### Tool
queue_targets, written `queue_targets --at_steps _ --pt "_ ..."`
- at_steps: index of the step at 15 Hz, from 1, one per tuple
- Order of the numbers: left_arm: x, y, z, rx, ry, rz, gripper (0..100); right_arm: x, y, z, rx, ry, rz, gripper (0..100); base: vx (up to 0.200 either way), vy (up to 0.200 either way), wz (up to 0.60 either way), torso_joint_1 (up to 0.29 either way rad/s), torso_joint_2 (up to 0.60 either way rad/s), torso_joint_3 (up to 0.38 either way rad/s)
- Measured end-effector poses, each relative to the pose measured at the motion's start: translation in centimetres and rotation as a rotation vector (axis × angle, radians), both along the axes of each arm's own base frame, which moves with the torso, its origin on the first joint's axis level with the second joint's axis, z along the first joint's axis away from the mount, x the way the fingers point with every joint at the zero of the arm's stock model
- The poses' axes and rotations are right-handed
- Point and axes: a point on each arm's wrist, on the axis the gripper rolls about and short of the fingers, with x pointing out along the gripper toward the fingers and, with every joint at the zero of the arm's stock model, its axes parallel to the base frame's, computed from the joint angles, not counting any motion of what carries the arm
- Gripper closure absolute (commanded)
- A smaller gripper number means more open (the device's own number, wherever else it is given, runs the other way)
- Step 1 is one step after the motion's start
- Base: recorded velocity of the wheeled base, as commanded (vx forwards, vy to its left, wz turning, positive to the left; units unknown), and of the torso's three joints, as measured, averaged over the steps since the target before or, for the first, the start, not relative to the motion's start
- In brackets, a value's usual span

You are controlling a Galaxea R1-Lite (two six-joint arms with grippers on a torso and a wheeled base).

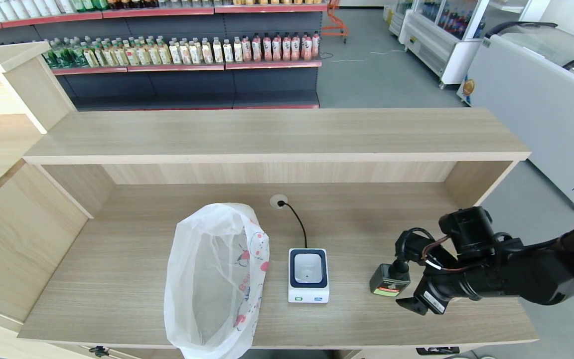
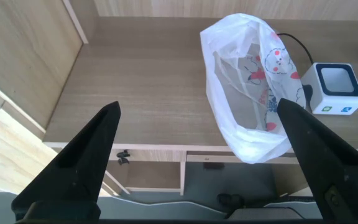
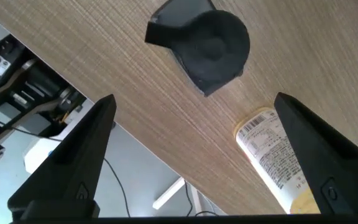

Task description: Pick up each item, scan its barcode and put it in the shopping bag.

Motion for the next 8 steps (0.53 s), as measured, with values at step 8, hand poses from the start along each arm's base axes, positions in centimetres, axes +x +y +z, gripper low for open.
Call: queue_targets --at_steps 8 --pt "0.0 0.0 0.0 0.000 0.000 0.000 0 2.1 2.0 -2.7 0.035 -0.007 0.067 0 0.000 0.000 0.00 0.000 0.00 0.000"
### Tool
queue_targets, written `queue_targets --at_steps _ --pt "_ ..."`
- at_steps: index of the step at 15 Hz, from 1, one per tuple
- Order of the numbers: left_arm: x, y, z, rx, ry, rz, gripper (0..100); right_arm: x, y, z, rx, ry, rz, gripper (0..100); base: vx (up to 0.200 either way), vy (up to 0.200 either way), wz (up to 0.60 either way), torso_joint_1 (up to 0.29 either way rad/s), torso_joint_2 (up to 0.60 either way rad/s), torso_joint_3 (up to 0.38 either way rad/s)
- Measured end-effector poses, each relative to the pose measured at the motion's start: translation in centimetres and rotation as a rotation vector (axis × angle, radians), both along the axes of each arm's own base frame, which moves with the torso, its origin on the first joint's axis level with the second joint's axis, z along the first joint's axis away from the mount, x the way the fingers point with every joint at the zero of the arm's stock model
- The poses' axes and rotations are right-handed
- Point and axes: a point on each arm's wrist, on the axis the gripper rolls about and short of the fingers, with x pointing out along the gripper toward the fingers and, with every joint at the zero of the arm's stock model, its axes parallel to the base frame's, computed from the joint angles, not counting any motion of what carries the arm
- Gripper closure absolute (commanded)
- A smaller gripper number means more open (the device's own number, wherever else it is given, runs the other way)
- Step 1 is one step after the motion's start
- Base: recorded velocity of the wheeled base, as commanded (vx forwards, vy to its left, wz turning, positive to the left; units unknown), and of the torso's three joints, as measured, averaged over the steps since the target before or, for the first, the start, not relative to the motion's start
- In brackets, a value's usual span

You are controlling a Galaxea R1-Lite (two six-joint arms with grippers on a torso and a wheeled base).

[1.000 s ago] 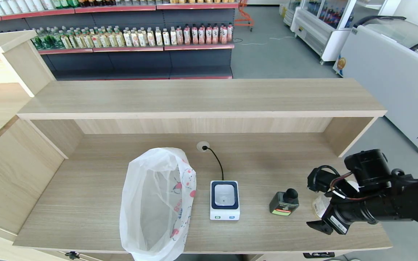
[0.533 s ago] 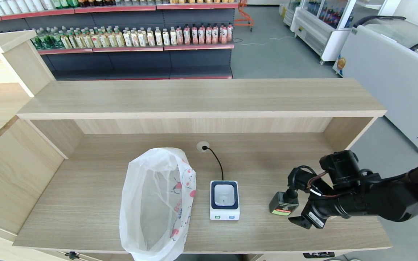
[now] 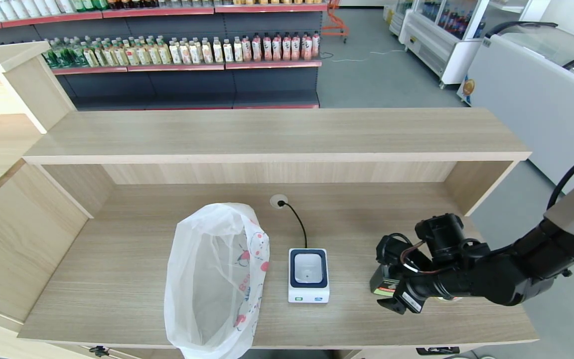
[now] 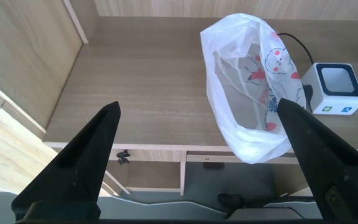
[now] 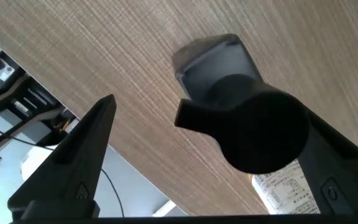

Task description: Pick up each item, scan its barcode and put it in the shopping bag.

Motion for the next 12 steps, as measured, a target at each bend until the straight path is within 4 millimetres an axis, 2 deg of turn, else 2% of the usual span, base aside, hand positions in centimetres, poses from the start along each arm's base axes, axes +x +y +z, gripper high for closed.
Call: queue_targets --at_steps 5,9,10,12 --pt "0.0 0.0 0.0 0.000 0.000 0.000 0 1.0 0.8 -1.1 0.021 -0.004 0.027 0 0.000 0.000 0.00 0.000 0.00 0.000" --pt "0.0 0.0 0.0 0.000 0.000 0.000 0 1.2 0.8 -1.2 0.061 0.006 0.059 0 0.000 0.000 0.00 0.000 0.00 0.000" --pt "0.0 0.0 0.0 0.000 0.000 0.000 0 1.3 0.8 -1.2 0.084 0.012 0.076 100 0.000 0.000 0.00 0.000 0.00 0.000" --pt "0.0 0.0 0.0 0.000 0.000 0.000 0 1.3 0.6 -1.3 0.089 0.020 0.077 100 0.000 0.000 0.00 0.000 0.00 0.000"
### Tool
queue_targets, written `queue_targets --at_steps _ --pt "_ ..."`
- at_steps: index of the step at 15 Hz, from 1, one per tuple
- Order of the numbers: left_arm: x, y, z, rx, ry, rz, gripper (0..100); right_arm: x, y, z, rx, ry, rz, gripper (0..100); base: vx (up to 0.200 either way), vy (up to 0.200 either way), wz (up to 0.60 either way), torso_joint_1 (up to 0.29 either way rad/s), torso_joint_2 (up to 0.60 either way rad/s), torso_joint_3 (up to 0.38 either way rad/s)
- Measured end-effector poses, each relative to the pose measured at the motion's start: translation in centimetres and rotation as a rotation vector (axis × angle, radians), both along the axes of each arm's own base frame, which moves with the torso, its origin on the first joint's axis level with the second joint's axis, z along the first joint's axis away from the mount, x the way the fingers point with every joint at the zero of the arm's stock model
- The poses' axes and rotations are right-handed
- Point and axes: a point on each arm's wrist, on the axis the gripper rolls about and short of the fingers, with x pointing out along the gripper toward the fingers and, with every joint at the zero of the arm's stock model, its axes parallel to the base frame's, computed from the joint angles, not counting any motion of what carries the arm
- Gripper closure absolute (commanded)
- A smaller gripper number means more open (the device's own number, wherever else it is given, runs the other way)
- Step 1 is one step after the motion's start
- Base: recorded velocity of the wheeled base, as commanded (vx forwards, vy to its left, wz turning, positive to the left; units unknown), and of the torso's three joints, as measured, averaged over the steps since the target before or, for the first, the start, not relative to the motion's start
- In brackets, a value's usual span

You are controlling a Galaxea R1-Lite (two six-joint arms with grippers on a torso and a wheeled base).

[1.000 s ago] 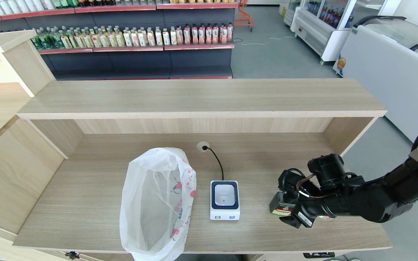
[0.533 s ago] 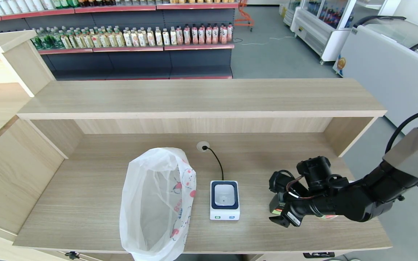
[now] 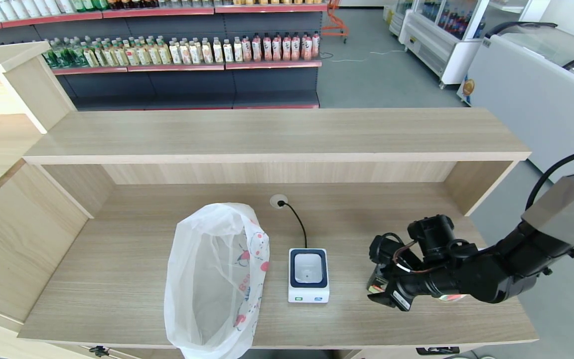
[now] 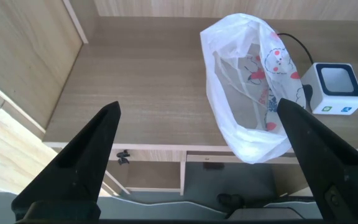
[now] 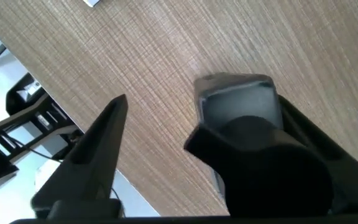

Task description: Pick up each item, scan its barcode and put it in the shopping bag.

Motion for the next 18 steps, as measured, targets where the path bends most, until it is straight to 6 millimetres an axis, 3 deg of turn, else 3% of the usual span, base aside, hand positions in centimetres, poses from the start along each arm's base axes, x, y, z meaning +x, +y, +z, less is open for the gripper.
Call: queue_targets --at_steps 6,9,13,18 --pt "0.0 0.0 0.0 0.000 0.000 0.000 0 -0.2 -0.6 0.1 -0.003 0.003 -0.012 100 0.000 0.000 0.00 0.000 0.00 0.000" --pt "0.0 0.0 0.0 0.000 0.000 0.000 0 -1.6 -2.3 1.2 0.007 0.002 -0.045 100 0.000 0.000 0.00 0.000 0.00 0.000" --pt "0.0 0.0 0.0 0.000 0.000 0.000 0 -4.0 -5.3 4.9 0.149 -0.050 -0.019 100 0.000 0.000 0.00 0.000 0.00 0.000" --pt "0.0 0.0 0.0 0.000 0.000 0.000 0 -4.9 -7.3 9.5 0.125 -0.320 0.005 100 0.000 0.000 0.00 0.000 0.00 0.000"
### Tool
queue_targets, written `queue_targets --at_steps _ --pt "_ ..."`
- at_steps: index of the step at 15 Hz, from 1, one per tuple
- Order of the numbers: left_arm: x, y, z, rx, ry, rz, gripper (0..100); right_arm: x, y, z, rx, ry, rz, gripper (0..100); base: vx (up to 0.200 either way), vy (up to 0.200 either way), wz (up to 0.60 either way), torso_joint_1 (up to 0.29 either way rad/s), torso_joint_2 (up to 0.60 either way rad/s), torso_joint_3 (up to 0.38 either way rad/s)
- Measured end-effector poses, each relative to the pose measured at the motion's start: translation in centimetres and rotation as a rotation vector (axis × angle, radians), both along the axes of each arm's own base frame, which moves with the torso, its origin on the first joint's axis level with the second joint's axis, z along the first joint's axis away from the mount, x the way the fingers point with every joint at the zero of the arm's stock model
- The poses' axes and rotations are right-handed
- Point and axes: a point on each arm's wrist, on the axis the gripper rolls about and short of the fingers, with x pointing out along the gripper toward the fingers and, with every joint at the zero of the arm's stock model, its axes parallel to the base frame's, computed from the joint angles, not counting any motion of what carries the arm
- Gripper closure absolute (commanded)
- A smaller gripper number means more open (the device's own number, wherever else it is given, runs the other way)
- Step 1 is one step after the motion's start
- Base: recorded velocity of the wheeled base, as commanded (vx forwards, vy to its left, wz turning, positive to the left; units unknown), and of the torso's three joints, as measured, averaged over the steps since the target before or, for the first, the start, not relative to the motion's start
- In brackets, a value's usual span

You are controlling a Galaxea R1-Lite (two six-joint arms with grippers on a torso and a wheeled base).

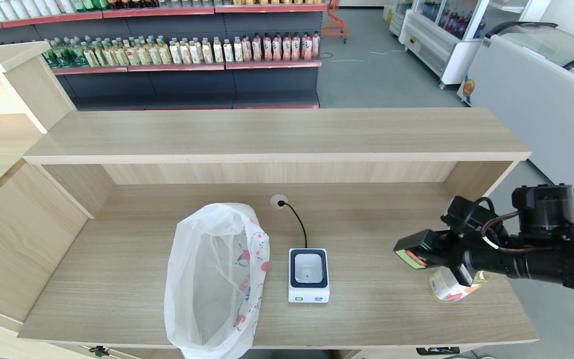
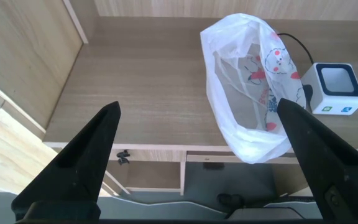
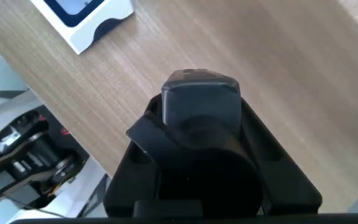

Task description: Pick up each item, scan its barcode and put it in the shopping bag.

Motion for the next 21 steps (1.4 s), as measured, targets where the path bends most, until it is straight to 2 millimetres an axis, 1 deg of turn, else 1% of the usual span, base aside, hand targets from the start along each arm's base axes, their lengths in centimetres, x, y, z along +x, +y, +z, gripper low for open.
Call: queue_targets --at_steps 2,4,7,9,11,13,15,16,17,19,20,21 --pt "0.0 0.0 0.0 0.000 0.000 0.000 0 0.0 -0.2 1.6 -0.088 -0.185 0.046 100 0.000 0.000 0.00 0.000 0.00 0.000" --pt "0.0 0.0 0.0 0.000 0.000 0.000 0 0.0 0.0 2.8 -0.117 -0.321 0.070 100 0.000 0.000 0.00 0.000 0.00 0.000" --pt "0.0 0.0 0.0 0.000 0.000 0.000 0 0.3 0.5 3.8 -0.151 -0.497 0.131 100 0.000 0.000 0.00 0.000 0.00 0.000" --pt "0.0 0.0 0.0 0.000 0.000 0.000 0 0.6 0.7 4.4 -0.214 -0.644 0.198 100 0.000 0.000 0.00 0.000 0.00 0.000" --pt "0.0 0.0 0.0 0.000 0.000 0.000 0 0.5 0.8 5.0 -0.315 -0.846 0.327 100 0.000 0.000 0.00 0.000 0.00 0.000" --pt "0.0 0.0 0.0 0.000 0.000 0.000 0 0.0 1.1 5.3 -0.415 -1.078 0.571 100 0.000 0.000 0.00 0.000 0.00 0.000" --pt "0.0 0.0 0.0 0.000 0.000 0.000 0 -0.4 1.2 4.8 -0.552 -1.264 0.733 100 0.000 0.000 0.00 0.000 0.00 0.000" --pt "0.0 0.0 0.0 0.000 0.000 0.000 0 -0.6 1.3 4.1 -0.611 -1.326 0.808 100 0.000 0.000 0.00 0.000 0.00 0.000" --pt "0.0 0.0 0.0 0.000 0.000 0.000 0 -1.0 1.8 3.0 -0.631 -1.349 0.897 100 0.000 0.000 0.00 0.000 0.00 0.000" --pt "0.0 0.0 0.0 0.000 0.000 0.000 0 -2.2 3.2 0.3 -0.586 -1.262 1.084 100 0.000 0.000 0.00 0.000 0.00 0.000" --pt "0.0 0.0 0.0 0.000 0.000 0.000 0 -2.9 4.1 -0.5 -0.568 -1.259 1.164 100 0.000 0.000 0.00 0.000 0.00 0.000" --pt "0.0 0.0 0.0 0.000 0.000 0.000 0 -3.4 5.4 -0.6 -0.552 -1.300 1.234 100 0.000 0.000 0.00 0.000 0.00 0.000"
